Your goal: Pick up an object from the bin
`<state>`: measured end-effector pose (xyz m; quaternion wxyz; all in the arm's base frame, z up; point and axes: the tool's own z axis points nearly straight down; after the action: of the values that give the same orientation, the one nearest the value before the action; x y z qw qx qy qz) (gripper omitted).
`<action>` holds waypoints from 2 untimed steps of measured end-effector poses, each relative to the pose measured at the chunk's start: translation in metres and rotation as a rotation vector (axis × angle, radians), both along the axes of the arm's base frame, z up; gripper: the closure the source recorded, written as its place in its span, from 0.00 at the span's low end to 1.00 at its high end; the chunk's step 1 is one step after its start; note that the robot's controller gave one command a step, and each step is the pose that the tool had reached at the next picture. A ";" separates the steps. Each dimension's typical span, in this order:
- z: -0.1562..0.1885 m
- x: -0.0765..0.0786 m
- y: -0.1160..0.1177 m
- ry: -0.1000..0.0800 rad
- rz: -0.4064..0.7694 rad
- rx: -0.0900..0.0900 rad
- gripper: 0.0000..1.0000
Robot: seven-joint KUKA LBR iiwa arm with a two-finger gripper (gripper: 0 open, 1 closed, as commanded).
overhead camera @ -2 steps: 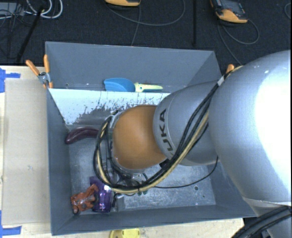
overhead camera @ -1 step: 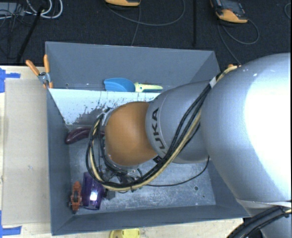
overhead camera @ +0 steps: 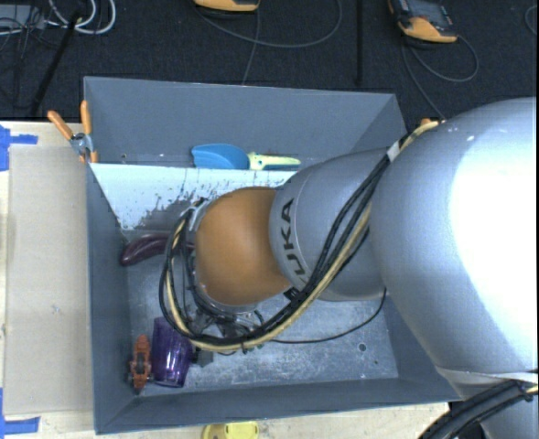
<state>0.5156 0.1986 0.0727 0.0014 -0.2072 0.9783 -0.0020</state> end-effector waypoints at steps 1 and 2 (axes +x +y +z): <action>0.000 0.000 0.000 0.000 -0.001 0.000 1.00; 0.001 0.000 0.000 0.000 -0.001 0.000 1.00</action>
Offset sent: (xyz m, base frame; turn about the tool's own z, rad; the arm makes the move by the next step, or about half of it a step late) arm 0.0020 0.0012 0.1477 0.0053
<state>0.5155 0.1984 0.0734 0.0014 -0.2068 0.9784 -0.0019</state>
